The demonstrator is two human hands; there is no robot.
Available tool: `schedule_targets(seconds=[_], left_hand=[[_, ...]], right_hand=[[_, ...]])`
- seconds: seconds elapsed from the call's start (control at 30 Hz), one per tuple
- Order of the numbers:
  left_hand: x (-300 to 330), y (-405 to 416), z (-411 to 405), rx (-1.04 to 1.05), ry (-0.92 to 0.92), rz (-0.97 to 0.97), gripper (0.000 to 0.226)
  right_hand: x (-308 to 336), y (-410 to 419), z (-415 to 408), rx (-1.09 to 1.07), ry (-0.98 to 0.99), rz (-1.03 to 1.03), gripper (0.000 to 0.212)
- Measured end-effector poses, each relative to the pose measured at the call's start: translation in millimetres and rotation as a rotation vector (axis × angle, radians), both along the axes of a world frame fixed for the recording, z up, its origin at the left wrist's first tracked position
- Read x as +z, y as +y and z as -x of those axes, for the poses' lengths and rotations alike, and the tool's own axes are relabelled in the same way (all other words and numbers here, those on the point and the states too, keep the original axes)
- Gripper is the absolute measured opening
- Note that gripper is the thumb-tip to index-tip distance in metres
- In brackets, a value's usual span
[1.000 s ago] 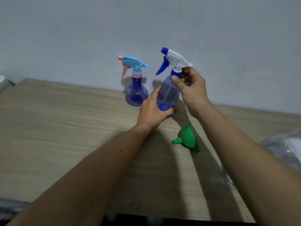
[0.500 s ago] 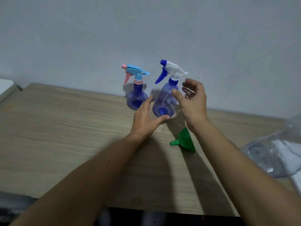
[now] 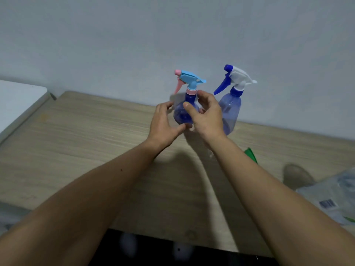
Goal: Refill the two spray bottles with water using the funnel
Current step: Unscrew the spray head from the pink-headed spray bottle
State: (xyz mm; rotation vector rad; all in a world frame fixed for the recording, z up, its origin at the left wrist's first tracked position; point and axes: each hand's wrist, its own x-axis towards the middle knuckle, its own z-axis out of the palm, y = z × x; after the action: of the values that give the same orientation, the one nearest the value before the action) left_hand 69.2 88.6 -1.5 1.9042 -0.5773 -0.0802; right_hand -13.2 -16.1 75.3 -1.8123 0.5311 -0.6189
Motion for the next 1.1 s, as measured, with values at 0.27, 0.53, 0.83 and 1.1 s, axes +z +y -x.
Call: schedule_targets(seconds=[0.27,0.53,0.83,1.1], left_hand=[[-4.0,-14.7,-22.0,-0.13,-0.019,-0.039,0.085],[-5.9,-9.1,-22.0,-0.154,-0.042,0.012,0.076],[-10.5,24.5,26.9,-0.149,-0.07,0.014,0.084],[-10.5,29.8,114.5,-0.161,-0.03,0.062,0.082]], right_hand=[[-6.0,-18.3,-40.3,-0.109,0.01,0.079,0.042],[-6.1,-10.0,-33.7,-0.11,-0.014,0.02,0.031],[6.7,13.0,23.0,-0.046,-0.033,-0.041,0.026],[12.4,17.9,114.7,-0.011,-0.045,-0.076,0.028]])
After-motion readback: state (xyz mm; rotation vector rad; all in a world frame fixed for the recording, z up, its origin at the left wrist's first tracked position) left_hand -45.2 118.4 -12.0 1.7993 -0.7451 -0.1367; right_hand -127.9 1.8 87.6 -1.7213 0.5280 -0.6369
